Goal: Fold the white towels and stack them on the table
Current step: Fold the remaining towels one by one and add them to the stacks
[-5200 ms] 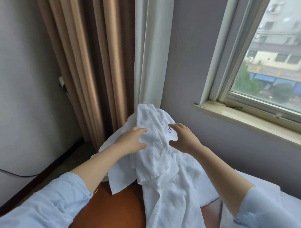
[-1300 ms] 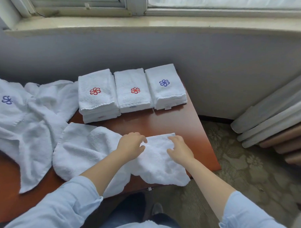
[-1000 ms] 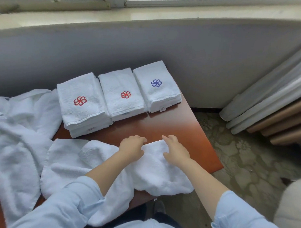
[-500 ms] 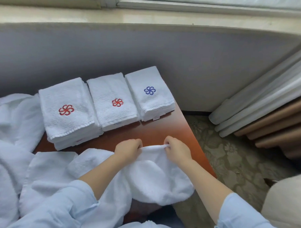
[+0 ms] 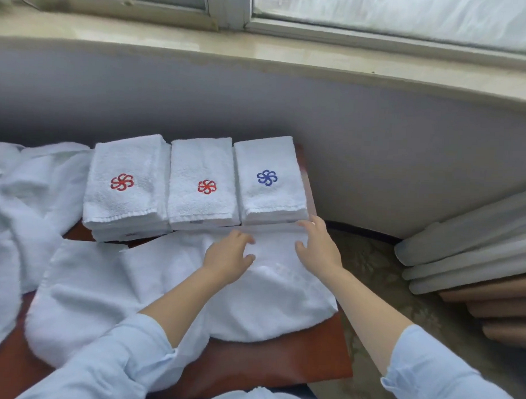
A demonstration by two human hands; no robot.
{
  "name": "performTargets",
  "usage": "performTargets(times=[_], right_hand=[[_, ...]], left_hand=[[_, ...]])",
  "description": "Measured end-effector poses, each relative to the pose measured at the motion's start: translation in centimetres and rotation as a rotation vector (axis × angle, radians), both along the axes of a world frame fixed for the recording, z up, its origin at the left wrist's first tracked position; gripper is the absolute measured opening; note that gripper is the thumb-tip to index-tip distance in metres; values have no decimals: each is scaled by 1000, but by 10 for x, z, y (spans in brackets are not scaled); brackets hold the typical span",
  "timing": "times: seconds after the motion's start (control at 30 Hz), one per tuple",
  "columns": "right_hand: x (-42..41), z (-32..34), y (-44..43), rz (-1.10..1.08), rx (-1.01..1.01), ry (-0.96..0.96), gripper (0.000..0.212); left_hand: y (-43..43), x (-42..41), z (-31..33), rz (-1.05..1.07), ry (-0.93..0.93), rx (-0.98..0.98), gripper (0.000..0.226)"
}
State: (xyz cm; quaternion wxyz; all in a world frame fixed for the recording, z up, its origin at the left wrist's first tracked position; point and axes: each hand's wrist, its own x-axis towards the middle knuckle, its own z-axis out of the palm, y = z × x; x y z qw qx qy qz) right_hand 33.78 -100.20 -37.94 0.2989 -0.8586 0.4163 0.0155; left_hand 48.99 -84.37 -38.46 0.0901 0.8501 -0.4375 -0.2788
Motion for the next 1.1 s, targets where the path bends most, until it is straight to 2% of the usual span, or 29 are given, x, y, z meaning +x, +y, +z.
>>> performTargets(times=[0.07, 0.13, 0.2, 0.3, 0.47, 0.7, 0.83, 0.93, 1.1], right_hand=[[1, -9, 4, 108, 75, 8, 40], [2, -16, 11, 232, 175, 59, 39], [3, -20, 19, 407, 199, 135, 47], [-2, -21, 23, 588, 204, 226, 51], [-12, -23, 33, 775, 170, 385, 38], [-35, -8, 44, 737, -2, 277, 21], [-60, 6, 55, 547, 53, 169, 33], [-84, 18, 74, 475, 87, 156, 55], [-131, 22, 105, 446, 96, 263, 43]], left_hand=[[5, -5, -4, 35, 20, 118, 31], [11, -12, -7, 38, 27, 172, 45], [18, -20, -7, 41, 27, 138, 58], [30, -28, -6, 21, 41, 123, 47], [42, -38, 0, -100, 52, 148, 26], [56, -57, 5, -102, 61, 97, 25], [65, -71, 9, -156, 65, 30, 23], [71, -86, 12, -225, 100, 15, 23], [85, -124, 8, -301, 133, 30, 23]])
